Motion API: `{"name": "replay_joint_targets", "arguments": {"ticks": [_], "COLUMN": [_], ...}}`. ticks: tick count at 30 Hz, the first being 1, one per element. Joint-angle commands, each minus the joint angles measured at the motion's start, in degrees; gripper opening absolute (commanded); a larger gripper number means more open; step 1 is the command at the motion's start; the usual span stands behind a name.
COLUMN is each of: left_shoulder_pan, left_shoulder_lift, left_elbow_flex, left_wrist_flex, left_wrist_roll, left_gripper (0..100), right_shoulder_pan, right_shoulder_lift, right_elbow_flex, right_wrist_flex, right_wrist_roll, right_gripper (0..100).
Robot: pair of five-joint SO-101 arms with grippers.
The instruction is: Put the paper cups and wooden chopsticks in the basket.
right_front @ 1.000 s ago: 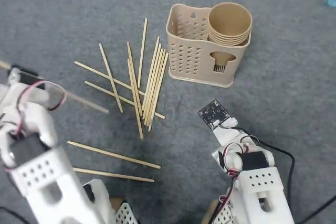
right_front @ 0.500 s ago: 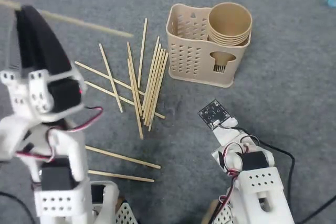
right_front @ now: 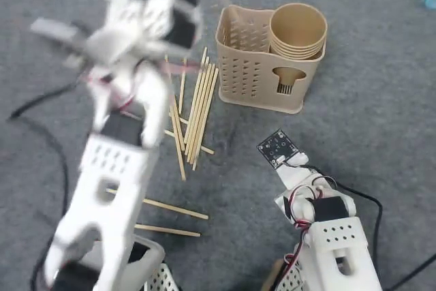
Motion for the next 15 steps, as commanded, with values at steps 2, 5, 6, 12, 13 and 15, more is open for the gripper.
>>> {"name": "replay_joint_targets", "arguments": {"ticks": [2, 5, 6, 12, 13, 15], "left_shoulder_pan": [1.85, 1.32, 0.53, -0.35, -0.18, 0.70], "left_shoulder_lift": [16.35, 22.15, 23.65, 29.01, 29.01, 29.01], "left_elbow_flex": [-9.45, -8.75, -7.69, 2.51, 4.79, 8.75], "left_wrist_flex": [-1.49, -5.98, -8.53, -20.31, -21.63, -23.38], "left_wrist_roll": [-0.97, -1.05, -1.05, -1.05, -1.05, -1.05], "left_gripper": [1, 1, 1, 1, 1, 1], "right_shoulder_pan": [0.22, 0.22, 0.22, 0.22, 0.22, 0.22], "right_shoulder_lift": [-1.36, -2.07, -2.42, -3.12, -2.95, -2.95], "right_elbow_flex": [-0.53, -0.53, -0.53, -0.44, -0.44, -0.44], "right_wrist_flex": [-0.04, -0.04, -0.04, -0.84, -1.01, -1.10], "right_wrist_roll": [1.05, 1.05, 1.05, 1.05, 1.05, 1.05], "right_gripper": [0.7, 0.7, 0.7, 0.7, 0.7, 0.7]}}
